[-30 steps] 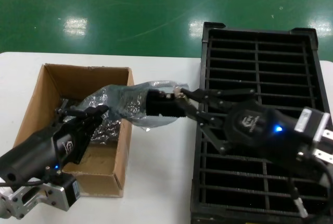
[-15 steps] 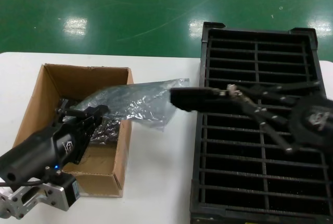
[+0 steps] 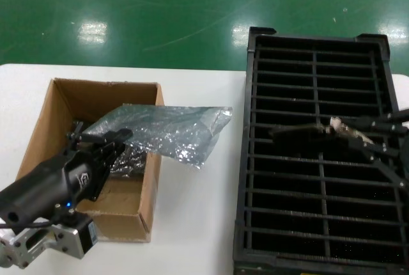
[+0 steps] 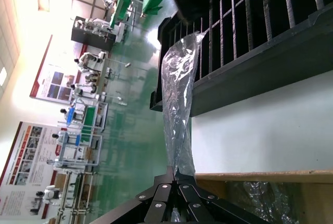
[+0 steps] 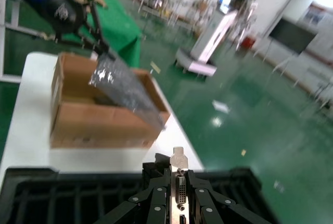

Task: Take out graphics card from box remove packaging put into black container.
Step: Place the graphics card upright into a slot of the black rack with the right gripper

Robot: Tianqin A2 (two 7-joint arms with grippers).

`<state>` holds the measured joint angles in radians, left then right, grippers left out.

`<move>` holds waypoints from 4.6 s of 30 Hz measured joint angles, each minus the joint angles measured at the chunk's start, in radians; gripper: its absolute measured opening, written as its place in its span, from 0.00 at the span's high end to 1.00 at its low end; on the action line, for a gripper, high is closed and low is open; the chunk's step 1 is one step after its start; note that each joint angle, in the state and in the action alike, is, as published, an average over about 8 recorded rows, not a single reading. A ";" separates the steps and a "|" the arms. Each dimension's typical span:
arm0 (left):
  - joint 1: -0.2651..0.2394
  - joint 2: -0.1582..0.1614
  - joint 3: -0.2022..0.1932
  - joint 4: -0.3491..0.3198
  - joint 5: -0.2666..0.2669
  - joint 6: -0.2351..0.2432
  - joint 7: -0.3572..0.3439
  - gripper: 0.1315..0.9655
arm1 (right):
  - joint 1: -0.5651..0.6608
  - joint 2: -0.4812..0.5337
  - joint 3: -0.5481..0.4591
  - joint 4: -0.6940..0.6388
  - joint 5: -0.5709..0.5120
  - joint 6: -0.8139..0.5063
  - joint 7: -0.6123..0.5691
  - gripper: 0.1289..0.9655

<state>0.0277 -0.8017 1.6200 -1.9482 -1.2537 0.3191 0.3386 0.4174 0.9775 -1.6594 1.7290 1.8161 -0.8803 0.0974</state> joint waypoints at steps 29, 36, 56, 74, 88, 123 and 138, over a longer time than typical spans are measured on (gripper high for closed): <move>0.000 0.000 0.000 0.000 0.000 0.000 0.000 0.99 | 0.360 -0.210 -0.276 0.090 -0.713 -0.266 0.886 0.93; 0.000 0.000 0.000 0.000 0.000 0.000 0.000 0.99 | 0.360 -0.250 -0.284 0.066 -0.777 -0.286 0.890 0.93; 0.000 0.000 0.000 0.000 0.000 0.000 0.000 0.99 | 0.369 -0.297 -0.245 0.085 -0.818 -0.329 0.888 0.93; 0.000 0.000 0.000 0.000 0.000 0.000 0.000 0.99 | 0.356 -0.320 -0.251 0.045 -0.854 -0.316 0.807 0.93; 0.000 0.000 0.000 0.000 0.000 0.000 0.000 0.99 | 0.340 -0.312 -0.243 0.053 -0.853 -0.324 0.766 0.93; 0.000 0.000 0.000 0.000 0.000 0.000 0.000 0.99 | 0.373 -0.266 -0.268 0.029 -0.729 -0.329 0.609 0.93; 0.000 0.000 0.000 0.000 0.000 0.000 0.000 0.99 | 0.422 -0.298 -0.312 -0.055 -0.774 -0.331 0.575 0.93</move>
<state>0.0277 -0.8017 1.6200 -1.9482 -1.2537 0.3191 0.3386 0.8398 0.6797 -1.9717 1.6739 1.0421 -1.2115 0.6725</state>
